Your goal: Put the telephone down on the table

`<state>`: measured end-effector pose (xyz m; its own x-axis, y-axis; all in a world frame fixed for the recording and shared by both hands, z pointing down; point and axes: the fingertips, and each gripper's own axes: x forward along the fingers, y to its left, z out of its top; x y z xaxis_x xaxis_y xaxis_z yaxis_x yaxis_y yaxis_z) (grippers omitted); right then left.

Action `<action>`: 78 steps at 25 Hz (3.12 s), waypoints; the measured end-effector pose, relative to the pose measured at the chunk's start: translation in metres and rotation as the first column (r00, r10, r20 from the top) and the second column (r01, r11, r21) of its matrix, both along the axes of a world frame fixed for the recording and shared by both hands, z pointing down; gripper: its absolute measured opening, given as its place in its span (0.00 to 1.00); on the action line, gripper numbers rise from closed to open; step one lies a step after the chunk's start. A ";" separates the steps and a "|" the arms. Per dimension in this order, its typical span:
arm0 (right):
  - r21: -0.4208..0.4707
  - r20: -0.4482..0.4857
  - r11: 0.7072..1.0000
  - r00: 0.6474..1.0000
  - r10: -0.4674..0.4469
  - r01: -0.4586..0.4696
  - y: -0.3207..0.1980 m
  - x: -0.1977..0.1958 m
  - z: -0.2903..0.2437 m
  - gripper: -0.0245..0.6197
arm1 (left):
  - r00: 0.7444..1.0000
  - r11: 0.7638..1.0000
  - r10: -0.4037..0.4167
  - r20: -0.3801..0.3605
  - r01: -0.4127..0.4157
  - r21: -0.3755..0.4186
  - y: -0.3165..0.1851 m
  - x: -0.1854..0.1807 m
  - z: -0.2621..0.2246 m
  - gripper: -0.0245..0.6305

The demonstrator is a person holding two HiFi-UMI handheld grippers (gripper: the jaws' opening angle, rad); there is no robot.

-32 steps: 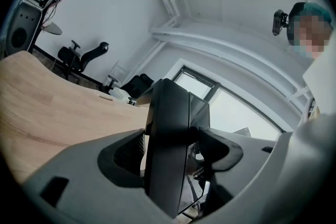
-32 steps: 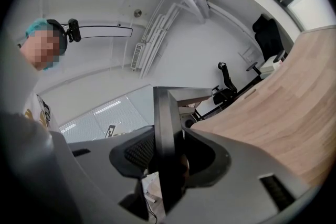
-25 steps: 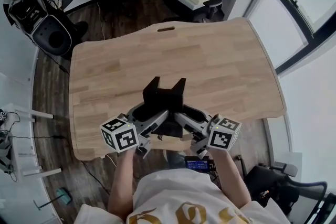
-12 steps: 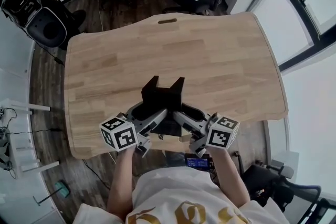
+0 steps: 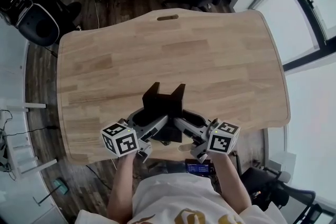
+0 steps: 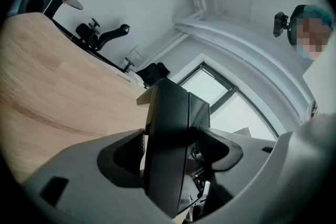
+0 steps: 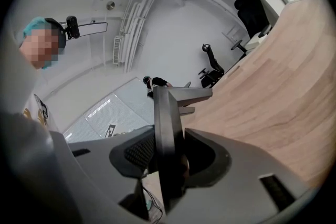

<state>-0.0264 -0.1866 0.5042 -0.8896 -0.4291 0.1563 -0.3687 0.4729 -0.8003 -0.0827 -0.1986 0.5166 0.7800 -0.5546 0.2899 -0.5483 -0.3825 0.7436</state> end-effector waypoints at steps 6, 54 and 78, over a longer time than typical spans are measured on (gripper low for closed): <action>-0.043 -0.011 0.999 1.000 -0.013 0.012 -0.020 -0.002 0.024 0.28 | 1.000 0.999 -0.009 -0.008 0.008 -0.047 -0.019 -0.002 0.024 0.50; -0.204 -0.223 0.979 0.974 -0.051 0.005 -0.092 0.007 0.150 0.31 | 0.979 0.965 -0.089 0.183 0.130 -0.228 -0.080 0.006 0.138 0.47; 0.306 -0.477 0.940 0.831 0.286 -0.147 -0.090 0.039 0.056 0.09 | 0.890 0.955 -0.296 0.346 0.262 0.142 -0.073 -0.042 0.042 0.16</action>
<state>0.0126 -0.2762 0.5602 -0.5927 -0.6864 0.4213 -0.8049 0.4872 -0.3387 -0.1245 -0.2720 0.5590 0.4413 -0.7705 0.4599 -0.8653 -0.2297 0.4455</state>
